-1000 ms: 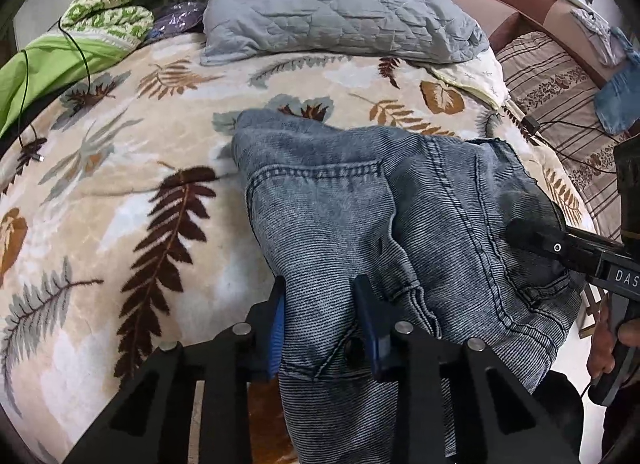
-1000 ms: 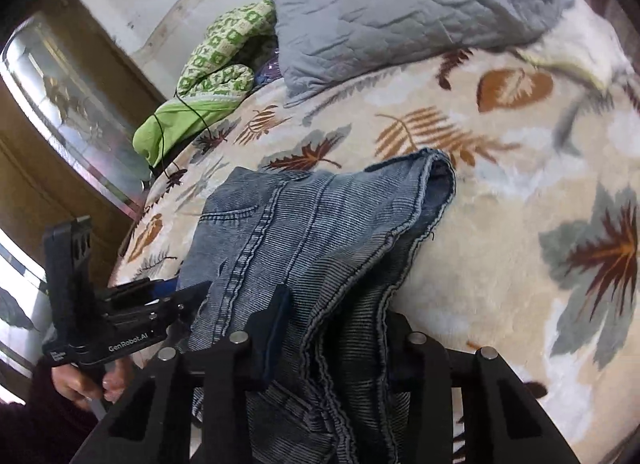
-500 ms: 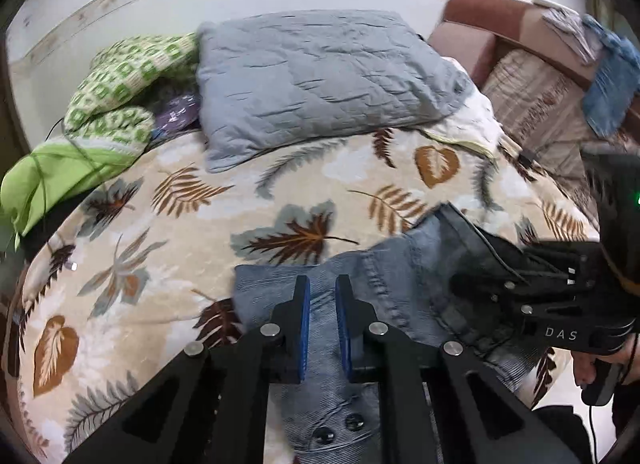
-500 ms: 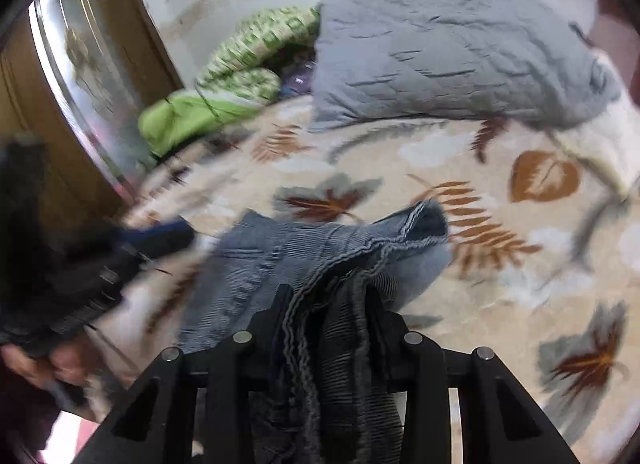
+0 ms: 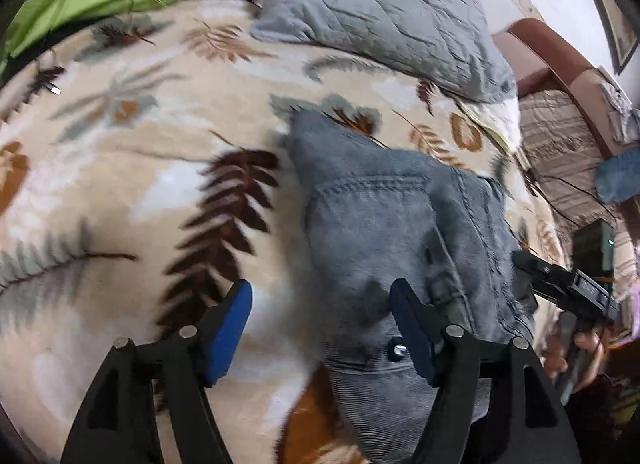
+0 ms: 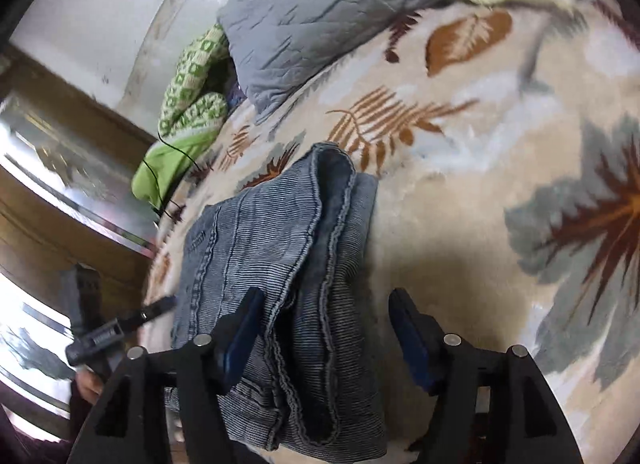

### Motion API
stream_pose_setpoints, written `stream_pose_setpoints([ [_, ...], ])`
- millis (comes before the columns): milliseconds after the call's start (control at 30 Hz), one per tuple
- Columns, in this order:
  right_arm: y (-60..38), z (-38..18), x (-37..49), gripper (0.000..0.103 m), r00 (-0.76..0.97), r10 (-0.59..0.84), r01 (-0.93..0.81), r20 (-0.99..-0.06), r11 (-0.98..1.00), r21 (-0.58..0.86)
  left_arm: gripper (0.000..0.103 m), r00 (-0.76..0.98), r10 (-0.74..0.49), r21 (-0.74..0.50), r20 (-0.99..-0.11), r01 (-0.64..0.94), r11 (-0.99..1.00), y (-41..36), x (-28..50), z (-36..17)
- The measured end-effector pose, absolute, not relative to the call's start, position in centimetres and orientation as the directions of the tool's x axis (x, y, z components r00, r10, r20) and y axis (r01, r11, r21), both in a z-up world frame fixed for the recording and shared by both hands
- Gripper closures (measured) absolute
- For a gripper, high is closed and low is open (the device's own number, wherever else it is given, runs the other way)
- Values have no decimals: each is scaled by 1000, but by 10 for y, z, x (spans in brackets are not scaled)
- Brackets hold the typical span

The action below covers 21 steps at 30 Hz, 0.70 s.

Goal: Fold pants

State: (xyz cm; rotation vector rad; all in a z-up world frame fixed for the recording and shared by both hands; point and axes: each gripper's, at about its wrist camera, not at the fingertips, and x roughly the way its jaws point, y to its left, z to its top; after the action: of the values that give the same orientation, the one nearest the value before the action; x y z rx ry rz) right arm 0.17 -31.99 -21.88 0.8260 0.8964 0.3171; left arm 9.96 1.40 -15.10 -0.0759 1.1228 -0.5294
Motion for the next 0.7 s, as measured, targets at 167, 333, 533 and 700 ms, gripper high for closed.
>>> stream_pose_setpoints([
  [167, -317, -233, 12, 32, 573, 639, 80, -514, 580, 811, 27, 232, -520, -412, -822, 389, 824, -4, 102, -169],
  [333, -308, -234, 33, 32, 548, 715, 23, -434, 506, 862, 35, 244, -551, -416, -798, 439, 796, -20, 109, -173],
  [533, -268, -212, 44, 45, 534, 676, -83, -508, 640, 764, 69, 255, -563, -415, -786, 458, 787, -20, 113, -167],
  [700, -258, -181, 39, 56, 574, 618, -141, -537, 721, 679, 79, 275, -565, -395, -778, 485, 780, -24, 112, -152],
])
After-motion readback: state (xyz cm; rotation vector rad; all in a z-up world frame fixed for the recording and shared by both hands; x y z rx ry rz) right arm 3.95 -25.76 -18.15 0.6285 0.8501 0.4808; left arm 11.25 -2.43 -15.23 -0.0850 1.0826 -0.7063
